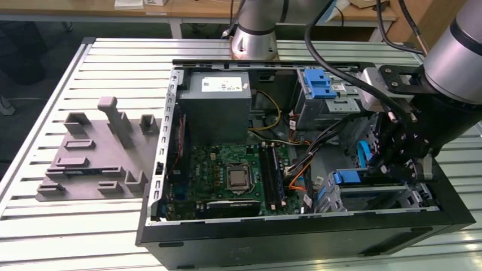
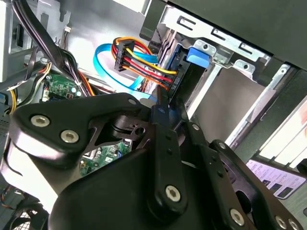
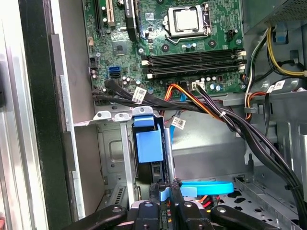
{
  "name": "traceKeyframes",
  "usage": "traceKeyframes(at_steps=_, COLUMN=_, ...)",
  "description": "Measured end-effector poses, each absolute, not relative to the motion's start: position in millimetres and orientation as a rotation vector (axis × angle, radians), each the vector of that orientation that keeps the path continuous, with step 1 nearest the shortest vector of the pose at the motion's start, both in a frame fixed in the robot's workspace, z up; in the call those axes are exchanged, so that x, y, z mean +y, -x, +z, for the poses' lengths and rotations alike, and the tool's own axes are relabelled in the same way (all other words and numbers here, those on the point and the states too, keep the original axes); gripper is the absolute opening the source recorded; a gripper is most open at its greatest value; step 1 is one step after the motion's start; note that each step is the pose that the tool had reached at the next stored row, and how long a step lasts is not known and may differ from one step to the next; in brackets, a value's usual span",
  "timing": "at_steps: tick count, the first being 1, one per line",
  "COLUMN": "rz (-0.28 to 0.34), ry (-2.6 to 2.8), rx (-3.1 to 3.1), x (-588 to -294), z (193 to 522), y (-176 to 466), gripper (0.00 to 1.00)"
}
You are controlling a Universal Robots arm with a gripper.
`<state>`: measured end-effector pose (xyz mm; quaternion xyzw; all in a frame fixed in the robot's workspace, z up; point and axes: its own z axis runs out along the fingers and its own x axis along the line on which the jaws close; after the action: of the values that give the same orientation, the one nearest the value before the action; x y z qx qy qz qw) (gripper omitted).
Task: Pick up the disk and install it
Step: 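Insert the second disk wire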
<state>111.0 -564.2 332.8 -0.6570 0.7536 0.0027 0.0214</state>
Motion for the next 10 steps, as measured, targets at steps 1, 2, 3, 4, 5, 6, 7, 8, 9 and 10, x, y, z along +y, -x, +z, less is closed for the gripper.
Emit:
traceKeyframes(at_steps=1, rz=0.008, ry=2.034, rx=2.337, x=-564.2, z=332.3, y=-111.0, gripper=0.23)
traceKeyframes(at_steps=2, rz=0.008, ry=2.032, rx=2.339, x=-564.2, z=331.7, y=-111.1, gripper=0.23)
traceKeyframes(at_steps=3, rz=0.008, ry=2.030, rx=2.341, x=-564.2, z=331.1, y=-111.1, gripper=0.23)
traceKeyframes(at_steps=4, rz=0.008, ry=2.028, rx=2.343, x=-564.1, z=330.5, y=-111.2, gripper=0.23)
traceKeyframes(at_steps=5, rz=0.008, ry=2.027, rx=2.344, x=-564.1, z=330.3, y=-111.2, gripper=0.23)
traceKeyframes(at_steps=6, rz=0.008, ry=2.026, rx=2.345, x=-564.2, z=330.3, y=-111.2, gripper=0.23)
traceKeyframes(at_steps=7, rz=0.008, ry=2.026, rx=2.345, x=-564.2, z=330.1, y=-111.2, gripper=0.23)
traceKeyframes(at_steps=8, rz=0.008, ry=2.025, rx=2.345, x=-564.2, z=330.0, y=-111.2, gripper=0.23)
traceKeyframes(at_steps=9, rz=0.008, ry=2.025, rx=2.345, x=-564.2, z=330.0, y=-111.2, gripper=0.23)
traceKeyframes(at_steps=10, rz=0.008, ry=2.025, rx=2.345, x=-564.2, z=330.0, y=-111.2, gripper=0.23)
